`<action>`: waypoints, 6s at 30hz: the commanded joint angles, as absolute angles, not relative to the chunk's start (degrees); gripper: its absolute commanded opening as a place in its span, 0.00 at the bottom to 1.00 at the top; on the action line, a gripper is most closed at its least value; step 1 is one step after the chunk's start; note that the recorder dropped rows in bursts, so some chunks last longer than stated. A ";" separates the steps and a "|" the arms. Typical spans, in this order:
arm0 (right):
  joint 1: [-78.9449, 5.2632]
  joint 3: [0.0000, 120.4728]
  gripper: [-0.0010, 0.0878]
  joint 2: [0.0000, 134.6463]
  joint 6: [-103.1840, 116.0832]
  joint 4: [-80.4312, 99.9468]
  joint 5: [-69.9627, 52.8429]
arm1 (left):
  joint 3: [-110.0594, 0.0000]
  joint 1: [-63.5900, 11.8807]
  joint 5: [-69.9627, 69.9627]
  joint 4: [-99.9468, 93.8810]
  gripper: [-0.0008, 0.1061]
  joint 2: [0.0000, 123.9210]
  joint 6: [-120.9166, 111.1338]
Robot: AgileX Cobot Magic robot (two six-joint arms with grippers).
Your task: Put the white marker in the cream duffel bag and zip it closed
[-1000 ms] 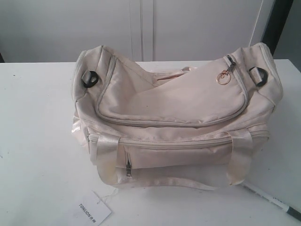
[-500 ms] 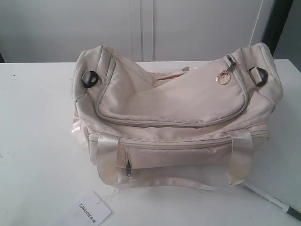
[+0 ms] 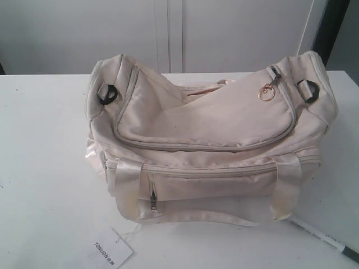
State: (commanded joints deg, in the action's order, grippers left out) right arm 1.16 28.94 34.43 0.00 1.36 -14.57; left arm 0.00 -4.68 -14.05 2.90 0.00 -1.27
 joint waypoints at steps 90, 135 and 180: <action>1.16 75.26 0.01 73.37 -5.31 -9.44 -51.02 | 0.00 -4.68 -14.05 2.90 0.01 0.00 -1.27; 1.16 86.20 0.01 91.22 -5.41 -9.49 -48.64 | 0.00 -4.68 -14.05 2.90 0.01 0.00 -1.27; -4.58 98.20 0.43 105.53 -2.33 -10.25 -52.18 | 0.00 -4.68 -14.05 2.90 0.01 0.00 -1.27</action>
State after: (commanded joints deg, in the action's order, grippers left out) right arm -4.58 98.20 105.53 -2.33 -10.25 -52.18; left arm 0.00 -4.68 -14.05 2.90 0.00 -1.27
